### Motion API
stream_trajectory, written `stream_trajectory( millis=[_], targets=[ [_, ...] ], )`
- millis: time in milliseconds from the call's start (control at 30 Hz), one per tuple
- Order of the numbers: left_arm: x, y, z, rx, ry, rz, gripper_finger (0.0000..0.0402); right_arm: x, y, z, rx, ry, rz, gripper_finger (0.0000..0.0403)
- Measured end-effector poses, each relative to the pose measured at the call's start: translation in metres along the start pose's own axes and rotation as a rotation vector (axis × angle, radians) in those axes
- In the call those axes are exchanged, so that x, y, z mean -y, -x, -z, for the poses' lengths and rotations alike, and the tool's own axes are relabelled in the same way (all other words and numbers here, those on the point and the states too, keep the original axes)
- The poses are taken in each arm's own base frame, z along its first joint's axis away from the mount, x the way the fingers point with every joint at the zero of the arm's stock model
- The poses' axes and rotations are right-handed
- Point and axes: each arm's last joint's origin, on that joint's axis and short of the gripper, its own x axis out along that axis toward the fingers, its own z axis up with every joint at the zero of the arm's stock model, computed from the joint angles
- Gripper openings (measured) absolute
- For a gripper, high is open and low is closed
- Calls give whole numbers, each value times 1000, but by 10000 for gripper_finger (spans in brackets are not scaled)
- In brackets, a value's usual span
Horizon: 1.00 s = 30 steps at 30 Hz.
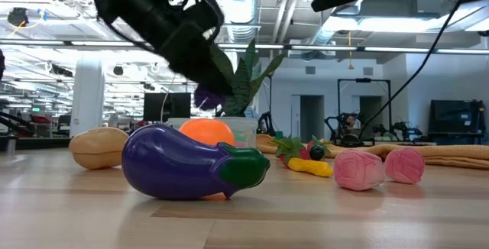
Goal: Pick and placing Produce into tupperware
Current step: Put the blackberry into the transparent bin
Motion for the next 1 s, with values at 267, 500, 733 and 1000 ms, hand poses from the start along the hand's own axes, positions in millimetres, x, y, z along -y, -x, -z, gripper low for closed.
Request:
stream_trajectory(
  millis=[267,500,733,1000],
  targets=[
    [4,-17,7,-7,-46,-4,220,0,0,0,-1,0,-1,101],
    [4,-17,7,-4,-70,-10,220,0,0,0,-1,0,-1,101],
    [3,-17,7,-5,-71,-30,220,0,0,0,-1,-1,-1,101],
    [3,-17,7,-6,-90,-48,257,0,0,0,-1,-1,-1,101]
  ],
)
